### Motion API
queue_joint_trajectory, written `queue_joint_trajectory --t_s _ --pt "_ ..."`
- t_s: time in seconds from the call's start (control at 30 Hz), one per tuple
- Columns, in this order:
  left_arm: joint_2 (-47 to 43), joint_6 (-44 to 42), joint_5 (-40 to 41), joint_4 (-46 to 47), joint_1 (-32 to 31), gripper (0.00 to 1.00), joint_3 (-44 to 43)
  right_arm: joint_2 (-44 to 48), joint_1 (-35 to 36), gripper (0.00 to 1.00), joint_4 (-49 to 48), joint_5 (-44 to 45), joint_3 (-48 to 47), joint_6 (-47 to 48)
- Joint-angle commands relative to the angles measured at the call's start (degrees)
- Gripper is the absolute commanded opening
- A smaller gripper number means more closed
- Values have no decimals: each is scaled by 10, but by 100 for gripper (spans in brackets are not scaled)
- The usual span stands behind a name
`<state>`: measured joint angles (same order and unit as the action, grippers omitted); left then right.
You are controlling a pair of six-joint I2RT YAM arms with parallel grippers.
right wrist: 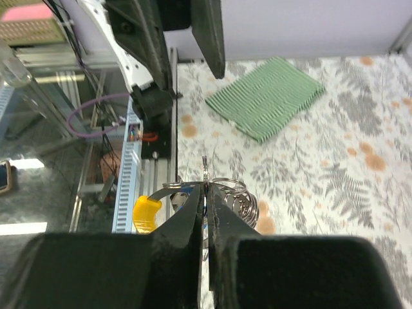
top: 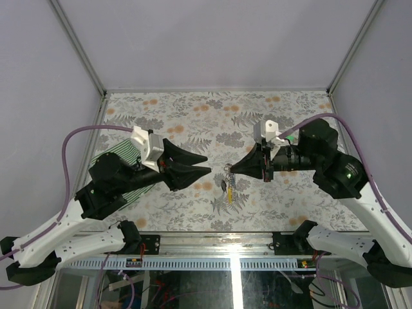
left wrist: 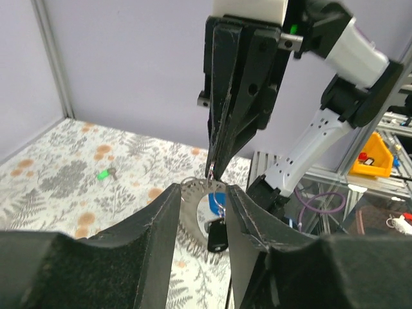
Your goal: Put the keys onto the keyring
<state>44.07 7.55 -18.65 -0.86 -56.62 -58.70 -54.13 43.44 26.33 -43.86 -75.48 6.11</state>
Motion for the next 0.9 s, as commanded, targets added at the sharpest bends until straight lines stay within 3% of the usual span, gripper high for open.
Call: queue_joint_trajectory --t_s 0.0,0.2,0.4,0.87 --pt "5 -33 24 -65 -1 36 -9 -42 -2 0 165 69 -73 74" --pt "7 -46 7 -63 -1 43 8 -92 10 0 264 97 -151 80" --pt "20 -49 -23 -54 -1 44 18 -151 116 0 325 187 -216 73" --pt "33 -51 -112 -35 -1 42 24 -197 145 0 367 158 -283 95"
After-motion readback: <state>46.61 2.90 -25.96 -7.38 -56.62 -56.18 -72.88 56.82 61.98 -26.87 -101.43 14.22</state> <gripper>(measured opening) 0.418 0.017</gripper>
